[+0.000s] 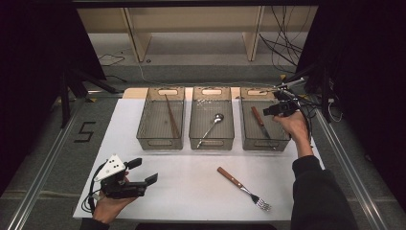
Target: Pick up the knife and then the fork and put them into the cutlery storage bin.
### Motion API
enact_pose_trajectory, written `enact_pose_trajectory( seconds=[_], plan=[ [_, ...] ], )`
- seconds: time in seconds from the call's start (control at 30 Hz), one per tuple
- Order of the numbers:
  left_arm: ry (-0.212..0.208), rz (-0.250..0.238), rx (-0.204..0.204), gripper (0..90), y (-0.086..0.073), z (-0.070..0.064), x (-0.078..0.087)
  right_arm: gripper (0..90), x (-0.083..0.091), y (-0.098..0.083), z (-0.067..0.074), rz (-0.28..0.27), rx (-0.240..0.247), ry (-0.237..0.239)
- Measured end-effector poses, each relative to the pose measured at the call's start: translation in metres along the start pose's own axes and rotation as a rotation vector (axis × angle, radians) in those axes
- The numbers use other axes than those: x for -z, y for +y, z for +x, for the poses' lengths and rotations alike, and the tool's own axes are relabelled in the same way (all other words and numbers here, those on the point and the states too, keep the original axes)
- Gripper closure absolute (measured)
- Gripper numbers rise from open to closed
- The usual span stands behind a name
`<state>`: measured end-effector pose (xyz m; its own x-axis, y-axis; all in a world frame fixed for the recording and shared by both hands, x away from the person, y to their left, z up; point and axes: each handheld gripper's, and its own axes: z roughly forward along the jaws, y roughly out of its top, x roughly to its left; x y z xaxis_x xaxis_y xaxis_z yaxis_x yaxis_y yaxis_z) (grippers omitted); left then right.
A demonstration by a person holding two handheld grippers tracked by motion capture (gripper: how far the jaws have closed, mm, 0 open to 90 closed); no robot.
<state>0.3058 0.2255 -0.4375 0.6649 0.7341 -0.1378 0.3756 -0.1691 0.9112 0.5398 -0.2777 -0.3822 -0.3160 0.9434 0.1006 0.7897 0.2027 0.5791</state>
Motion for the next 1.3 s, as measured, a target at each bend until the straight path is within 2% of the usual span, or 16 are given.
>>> enact_pose_trajectory(
  seconds=[0.13, 0.37, 0.5, 0.87, 0.9, 0.97, 1.03, 1.3],
  plan=[
    [0.001, -0.005, 0.003, 15.9, 0.000, 0.000, 0.000, 58.0, 0.005, -0.001, 0.005, -0.012, 0.012, 0.025],
    [0.000, -0.004, 0.006, 15.9, 0.000, 0.000, 0.000, 45.0, 0.026, -0.003, 0.030, -0.066, 0.098, 0.098],
    [0.001, -0.005, 0.006, 15.9, 0.000, 0.000, 0.000, 39.3, 0.037, -0.009, 0.046, -0.082, 0.154, 0.118],
    [0.004, -0.009, 0.011, 15.9, -0.001, 0.001, 0.001, 34.6, 0.054, -0.030, 0.072, -0.113, 0.229, 0.178],
    [0.003, -0.011, 0.012, 15.9, -0.001, 0.001, 0.001, 33.1, 0.058, -0.035, 0.079, -0.117, 0.248, 0.197],
    [0.001, -0.010, 0.015, 15.9, -0.001, 0.001, 0.001, 32.7, 0.060, -0.037, 0.081, -0.116, 0.255, 0.199],
    [-0.001, -0.010, 0.017, 15.9, -0.001, 0.002, 0.001, 31.6, 0.064, -0.047, 0.090, -0.113, 0.281, 0.223],
    [0.000, -0.013, 0.015, 15.9, -0.001, 0.002, 0.001, 30.5, 0.063, -0.069, 0.103, -0.087, 0.308, 0.260]
  ],
)
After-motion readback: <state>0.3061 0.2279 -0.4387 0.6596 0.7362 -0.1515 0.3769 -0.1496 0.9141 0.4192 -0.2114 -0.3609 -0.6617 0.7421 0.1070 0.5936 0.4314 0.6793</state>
